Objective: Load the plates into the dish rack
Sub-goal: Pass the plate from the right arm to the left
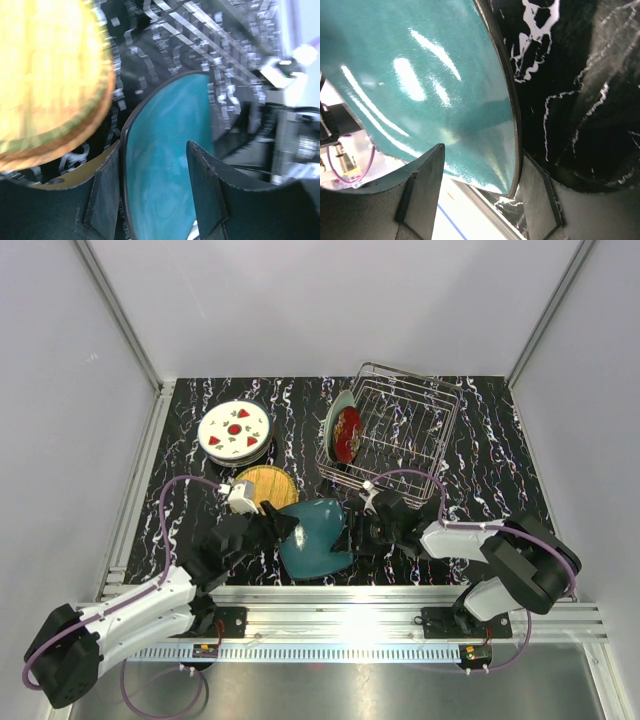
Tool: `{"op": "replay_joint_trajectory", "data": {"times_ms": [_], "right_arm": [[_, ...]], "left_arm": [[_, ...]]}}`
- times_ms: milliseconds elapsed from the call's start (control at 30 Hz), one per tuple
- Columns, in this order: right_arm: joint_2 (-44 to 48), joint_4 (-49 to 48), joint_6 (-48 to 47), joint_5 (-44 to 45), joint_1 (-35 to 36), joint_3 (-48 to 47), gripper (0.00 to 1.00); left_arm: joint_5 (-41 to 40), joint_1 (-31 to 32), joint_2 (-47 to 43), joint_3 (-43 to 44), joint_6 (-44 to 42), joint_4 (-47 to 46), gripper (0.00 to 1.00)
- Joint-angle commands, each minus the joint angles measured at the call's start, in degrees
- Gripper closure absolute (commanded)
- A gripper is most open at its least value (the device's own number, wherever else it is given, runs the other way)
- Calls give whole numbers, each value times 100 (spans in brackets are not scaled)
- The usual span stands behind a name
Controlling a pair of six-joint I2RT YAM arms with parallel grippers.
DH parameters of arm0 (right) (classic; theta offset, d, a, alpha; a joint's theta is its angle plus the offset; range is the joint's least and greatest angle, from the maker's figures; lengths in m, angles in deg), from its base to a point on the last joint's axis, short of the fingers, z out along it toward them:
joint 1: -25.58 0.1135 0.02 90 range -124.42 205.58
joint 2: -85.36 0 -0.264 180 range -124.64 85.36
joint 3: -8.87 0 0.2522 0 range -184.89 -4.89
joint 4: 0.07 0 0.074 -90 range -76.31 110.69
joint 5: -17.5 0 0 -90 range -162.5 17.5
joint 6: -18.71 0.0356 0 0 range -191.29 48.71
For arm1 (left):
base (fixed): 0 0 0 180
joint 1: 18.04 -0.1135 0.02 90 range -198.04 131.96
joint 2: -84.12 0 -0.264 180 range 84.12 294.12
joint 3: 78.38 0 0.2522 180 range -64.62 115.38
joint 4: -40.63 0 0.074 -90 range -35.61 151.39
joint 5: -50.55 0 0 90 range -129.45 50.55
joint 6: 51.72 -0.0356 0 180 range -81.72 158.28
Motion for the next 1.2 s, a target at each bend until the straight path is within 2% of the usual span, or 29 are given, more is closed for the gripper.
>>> {"op": "replay_joint_trajectory", "data": {"times_ms": [0,133,333,433,467,667,800,833,1167], "right_arm": [[-415,-467,-69,-115,48,19,35],[-380,-529,-60,-221,-57,19,36],[-125,-476,-112,-397,-163,-33,36],[95,-310,-173,-371,-180,-42,36],[191,-213,-191,-362,-198,-42,36],[560,-72,-209,-344,-259,19,36],[789,139,-235,-336,-295,-25,33],[842,191,-262,-327,-303,-51,29],[1264,921,-657,218,-391,-86,13]], "left_arm": [[1680,439,9,118,274,-1118,49],[1795,527,193,188,230,-1188,54],[1435,966,501,495,-42,-873,60],[1267,1072,563,671,-200,-583,66],[1137,1081,571,776,-227,-382,73],[968,1098,650,979,-464,85,84],[872,1116,756,1146,-552,288,97],[837,1116,765,1198,-569,419,100],[-524,1116,352,2015,-526,1615,100]]}}
